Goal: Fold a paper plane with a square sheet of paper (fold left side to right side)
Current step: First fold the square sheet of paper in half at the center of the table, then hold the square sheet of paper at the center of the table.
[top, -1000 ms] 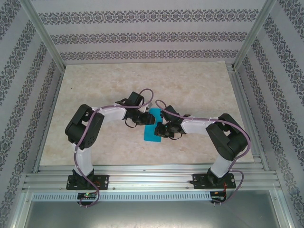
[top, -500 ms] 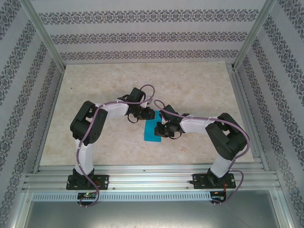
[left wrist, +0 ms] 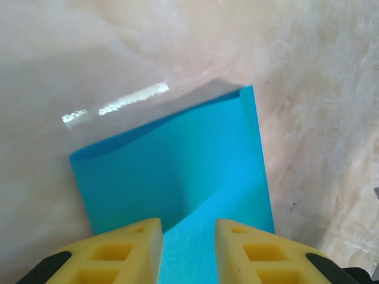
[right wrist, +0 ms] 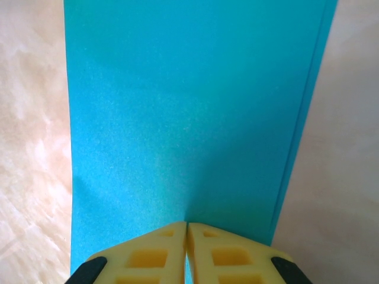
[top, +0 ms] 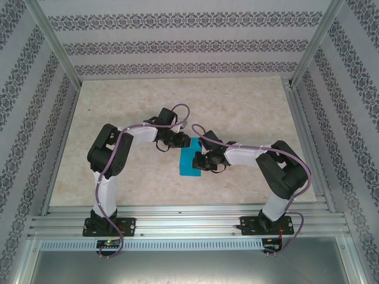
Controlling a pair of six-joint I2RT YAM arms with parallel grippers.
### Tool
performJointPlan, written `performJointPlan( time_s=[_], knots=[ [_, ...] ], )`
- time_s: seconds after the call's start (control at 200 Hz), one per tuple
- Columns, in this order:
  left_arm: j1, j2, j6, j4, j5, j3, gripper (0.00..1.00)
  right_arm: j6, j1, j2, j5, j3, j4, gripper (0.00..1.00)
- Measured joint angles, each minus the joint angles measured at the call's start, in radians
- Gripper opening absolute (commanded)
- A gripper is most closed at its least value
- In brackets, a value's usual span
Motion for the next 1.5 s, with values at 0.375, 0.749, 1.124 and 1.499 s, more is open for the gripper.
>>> performJointPlan(
  time_s=[0.375, 0.749, 1.124, 1.499],
  knots=[
    [0.034, 0.072, 0.024, -0.048, 0.046, 0.107, 0.32, 0.0, 0.0, 0.005, 0.005, 0.0, 0.019, 0.11],
    [0.108, 0.146, 0.049, -0.035, -0.04, 0.24, 0.33, 0.0, 0.0, 0.005, 0.006, 0.002, 0.018, 0.11],
    [0.112, -0.146, 0.018, 0.084, -0.001, -0.042, 0.3, 0.0, 0.002, 0.012, 0.006, 0.017, 0.0, 0.12],
    [0.007, -0.09, -0.065, 0.204, 0.041, -0.146, 0.29, 0.0, 0.002, 0.012, 0.006, 0.017, 0.0, 0.12]
  ],
)
